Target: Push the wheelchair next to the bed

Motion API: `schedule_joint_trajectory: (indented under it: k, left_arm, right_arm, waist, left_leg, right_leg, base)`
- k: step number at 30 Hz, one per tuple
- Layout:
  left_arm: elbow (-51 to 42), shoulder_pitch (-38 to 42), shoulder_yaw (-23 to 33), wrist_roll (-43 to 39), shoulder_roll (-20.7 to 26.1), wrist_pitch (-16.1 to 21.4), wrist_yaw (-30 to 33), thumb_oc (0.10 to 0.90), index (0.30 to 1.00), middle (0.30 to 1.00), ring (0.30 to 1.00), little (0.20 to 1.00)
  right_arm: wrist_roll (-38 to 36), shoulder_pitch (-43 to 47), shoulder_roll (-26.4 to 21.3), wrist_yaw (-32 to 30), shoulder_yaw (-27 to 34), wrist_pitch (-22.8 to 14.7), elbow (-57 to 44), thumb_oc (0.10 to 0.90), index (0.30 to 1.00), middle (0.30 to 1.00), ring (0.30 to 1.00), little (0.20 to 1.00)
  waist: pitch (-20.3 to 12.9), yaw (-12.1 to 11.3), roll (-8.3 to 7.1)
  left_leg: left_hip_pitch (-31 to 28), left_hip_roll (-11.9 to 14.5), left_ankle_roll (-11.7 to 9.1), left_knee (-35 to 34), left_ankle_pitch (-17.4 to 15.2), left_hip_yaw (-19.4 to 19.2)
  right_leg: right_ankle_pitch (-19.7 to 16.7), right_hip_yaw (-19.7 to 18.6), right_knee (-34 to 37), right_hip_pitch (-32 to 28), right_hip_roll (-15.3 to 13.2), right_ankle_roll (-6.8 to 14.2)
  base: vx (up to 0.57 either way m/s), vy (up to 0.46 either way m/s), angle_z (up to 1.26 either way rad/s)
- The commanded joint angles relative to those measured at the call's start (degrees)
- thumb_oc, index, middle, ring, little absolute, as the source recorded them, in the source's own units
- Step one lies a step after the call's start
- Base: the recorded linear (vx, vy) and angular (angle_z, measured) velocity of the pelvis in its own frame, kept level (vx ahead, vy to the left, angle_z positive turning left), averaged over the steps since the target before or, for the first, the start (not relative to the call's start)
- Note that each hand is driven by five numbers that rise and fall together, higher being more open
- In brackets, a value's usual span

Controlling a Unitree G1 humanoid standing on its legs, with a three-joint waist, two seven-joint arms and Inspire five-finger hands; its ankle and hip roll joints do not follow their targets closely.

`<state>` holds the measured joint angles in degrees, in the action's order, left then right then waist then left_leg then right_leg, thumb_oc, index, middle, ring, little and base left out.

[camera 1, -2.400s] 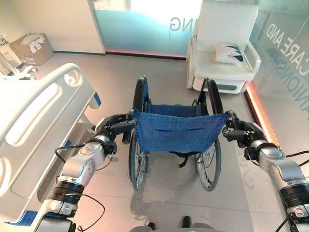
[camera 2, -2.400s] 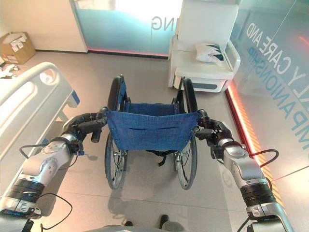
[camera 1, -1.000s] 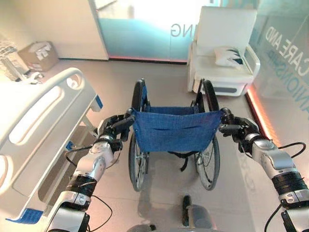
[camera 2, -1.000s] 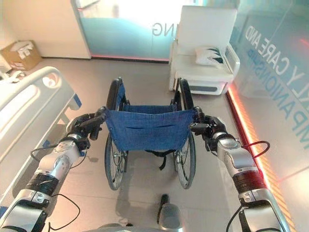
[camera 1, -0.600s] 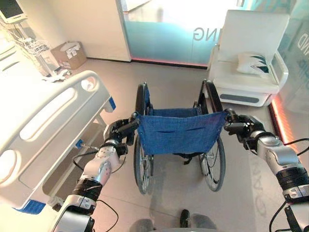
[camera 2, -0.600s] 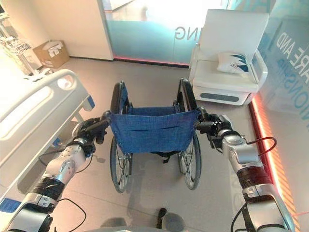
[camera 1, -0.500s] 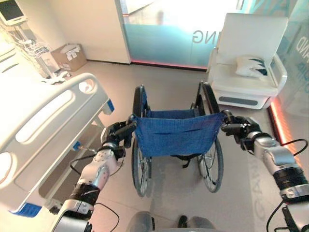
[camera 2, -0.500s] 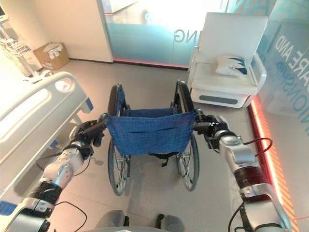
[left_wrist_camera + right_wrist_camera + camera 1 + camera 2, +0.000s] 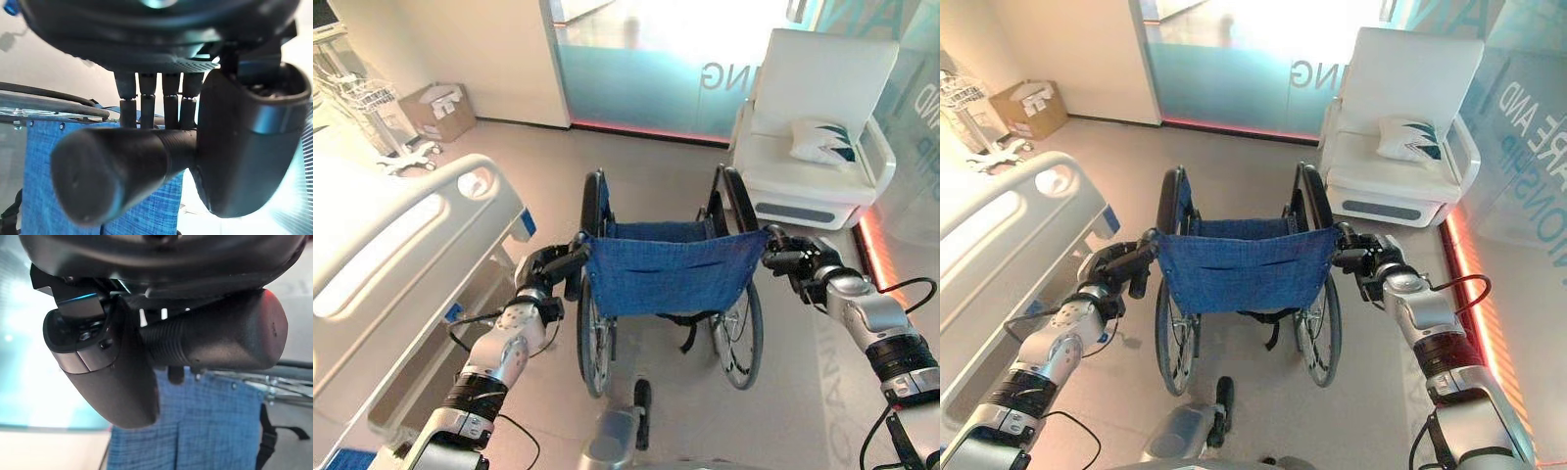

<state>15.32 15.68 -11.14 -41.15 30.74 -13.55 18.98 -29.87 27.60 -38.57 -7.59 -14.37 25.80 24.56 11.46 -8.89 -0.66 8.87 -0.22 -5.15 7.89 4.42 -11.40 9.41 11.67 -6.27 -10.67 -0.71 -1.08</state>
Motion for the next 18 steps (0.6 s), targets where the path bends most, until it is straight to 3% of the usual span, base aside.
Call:
schedule_joint_trajectory:
  k: [1,3,6,9,11,13,14,15,18]
  left_arm:
    - [-1.4,0.6,0.8,-4.9,-4.6,2.4,-6.4,0.4,0.3,0.3,0.3,0.3]
    - [-0.8,1.3,0.3,-4.6,-5.1,2.2,-7.5,0.4,0.3,0.3,0.3,0.3]
    - [-0.5,2.6,-0.5,-4.5,-5.7,1.8,-7.5,0.4,0.3,0.3,0.3,0.3]
    - [0.0,4.4,-1.5,-3.9,-6.5,2.1,-7.4,0.4,0.3,0.3,0.3,0.3]
    - [0.0,4.9,-2.0,-3.6,-6.5,2.7,-7.3,0.4,0.3,0.3,0.3,0.3]
    - [-0.6,4.8,-2.8,-3.8,-6.3,3.7,-6.7,0.4,0.3,0.3,0.3,0.3]
    - [-0.6,4.8,-2.8,-3.8,-6.3,3.8,-6.5,0.4,0.3,0.3,0.3,0.3]
    - [-0.8,5.0,-3.0,-4.0,-6.3,3.7,-6.6,0.4,0.3,0.3,0.3,0.3]
    - [-0.9,4.9,-2.8,-4.0,-6.5,2.9,-7.6,0.4,0.3,0.3,0.3,0.3]
  right_arm:
    - [-2.0,3.9,6.4,8.9,-4.4,-10.2,-4.1,0.4,0.3,0.3,0.3,0.3]
    - [-1.2,2.2,6.6,9.3,-3.5,-11.1,-4.6,0.4,0.3,0.3,0.3,0.3]
    - [-1.4,2.4,6.2,9.2,-3.1,-11.5,-3.5,0.4,0.3,0.3,0.3,0.3]
    - [-1.3,5.4,5.8,8.1,-3.4,-11.2,-1.7,0.4,0.3,0.3,0.3,0.3]
    - [-1.1,6.4,5.3,7.9,-3.4,-11.4,-0.9,0.4,0.3,0.3,0.3,0.3]
    - [-1.7,7.3,4.3,8.0,-3.2,-11.9,-0.5,0.4,0.3,0.3,0.3,0.3]
    - [-1.7,7.4,4.2,8.1,-3.2,-11.9,-0.5,0.4,0.3,0.3,0.3,0.3]
    - [-2.0,8.2,3.7,7.8,-2.9,-11.1,-0.8,0.4,0.3,0.3,0.3,0.3]
    - [-2.1,9.8,3.4,7.3,-2.1,-8.9,-1.1,0.4,0.3,0.3,0.3,0.3]
  waist:
    - [-1.4,-2.3,-3.07]
    - [-1.6,-1.6,-2.71]
    - [-1.6,-0.5,-2.32]
    - [-0.4,0.4,-1.99]
    - [0.6,1.2,-1.85]
    - [2.0,3.3,-2.65]
    - [2.1,3.4,-2.6]
    - [2.7,4.3,-3.21]
    - [3.0,5.3,-3.43]
  left_leg:
    - [0.3,-4.5,8.8,0.6,-1.1,-1.7]
    - [-2.3,-5.0,10.0,-0.1,-2.2,-0.3]
    - [-5.3,-4.8,10.6,-0.6,-3.9,0.7]
    - [-8.0,-4.2,9.7,-0.7,-4.7,2.8]
    - [-9.7,-4.0,9.1,-0.3,-5.6,4.2]
    - [-11.8,-5.1,9.1,0.1,-8.1,6.1]
    - [-11.9,-5.1,9.1,0.2,-8.4,6.4]
    - [-13.3,-6.0,9.4,0.4,-10.5,8.2]
    - [-15.6,-6.6,9.8,1.1,-13.5,11.0]
  right_leg:
    - [-2.3,4.7,-7.9,-7.2,-3.4,5.8]
    - [-7.3,4.8,-20.8,-3.4,-5.8,8.1]
    - [-9.4,5.1,-24.1,1.1,-8.1,7.8]
    - [-7.8,5.3,-14.0,4.4,-9.0,6.8]
    - [-9.3,4.5,-8.0,7.1,-9.3,7.1]
    - [-17.3,1.3,-1.6,13.2,-10.1,9.6]
    - [-17.6,1.1,-1.4,13.5,-10.0,9.8]
    - [-21.3,-0.2,1.4,16.8,-10.5,11.1]
    - [-23.3,-1.3,5.1,19.3,-10.3,11.7]
  base:
    - [0.25,0.213,-0.07]
    - [0.3,0.222,0.09]
    - [0.26,0.082,0.33]
    - [0.2,-0.097,0.15]
    - [0.18,-0.129,-0.17]
    - [0.23,-0.152,0.05]
    - [0.27,-0.171,0.26]
    - [0.32,-0.196,0.36]
    - [0.34,-0.207,0.49]
